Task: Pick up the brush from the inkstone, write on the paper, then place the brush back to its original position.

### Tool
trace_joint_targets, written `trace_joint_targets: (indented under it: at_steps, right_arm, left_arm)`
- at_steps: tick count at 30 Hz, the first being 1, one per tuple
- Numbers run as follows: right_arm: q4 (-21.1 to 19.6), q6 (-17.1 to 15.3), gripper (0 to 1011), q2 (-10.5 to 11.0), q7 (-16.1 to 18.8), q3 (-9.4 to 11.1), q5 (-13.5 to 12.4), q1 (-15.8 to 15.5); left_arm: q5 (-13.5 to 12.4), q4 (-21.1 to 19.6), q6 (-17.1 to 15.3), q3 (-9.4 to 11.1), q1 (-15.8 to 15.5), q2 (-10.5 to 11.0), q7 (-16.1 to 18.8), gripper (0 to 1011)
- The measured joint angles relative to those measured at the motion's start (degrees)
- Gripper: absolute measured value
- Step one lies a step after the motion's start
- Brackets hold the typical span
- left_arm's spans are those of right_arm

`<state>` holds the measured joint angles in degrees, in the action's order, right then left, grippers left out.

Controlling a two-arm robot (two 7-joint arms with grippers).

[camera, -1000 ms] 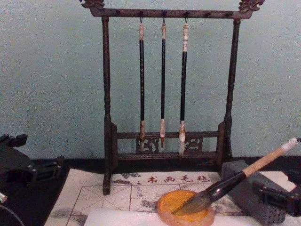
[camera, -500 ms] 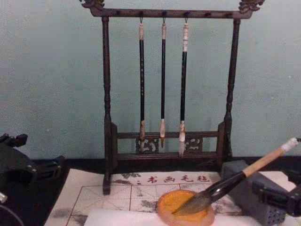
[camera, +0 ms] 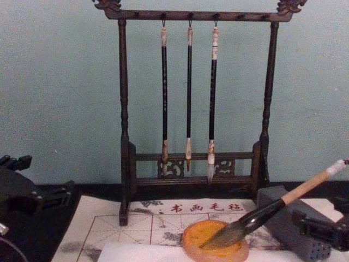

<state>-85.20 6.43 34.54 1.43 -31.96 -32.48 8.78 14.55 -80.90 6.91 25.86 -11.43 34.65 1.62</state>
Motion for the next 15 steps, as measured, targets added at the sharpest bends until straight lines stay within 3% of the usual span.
trace_joint_targets:
  at_steps: [15]
  right_arm:
    - [0.0,0.0,1002,0.0,0.0,0.0,0.0,0.0]
  left_arm:
    - [0.0,0.0,0.0,0.0,0.0,0.0,0.0,1001]
